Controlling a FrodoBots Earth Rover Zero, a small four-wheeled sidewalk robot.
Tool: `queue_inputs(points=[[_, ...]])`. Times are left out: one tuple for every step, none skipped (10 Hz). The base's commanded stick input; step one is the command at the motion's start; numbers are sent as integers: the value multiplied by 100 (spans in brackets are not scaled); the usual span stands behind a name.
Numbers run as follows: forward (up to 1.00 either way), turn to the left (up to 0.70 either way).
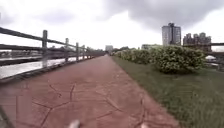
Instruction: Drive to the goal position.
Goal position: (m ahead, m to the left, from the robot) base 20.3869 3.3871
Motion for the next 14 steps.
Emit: queue_inputs(points=[[70, 0], [70, 0], [70, 0], [70, 0], [70, 0], [70, 0], [70, 0], [70, 0], [70, 0], [70, 0], [70, 0], [70, 0], [70, 0], [70, 0]])
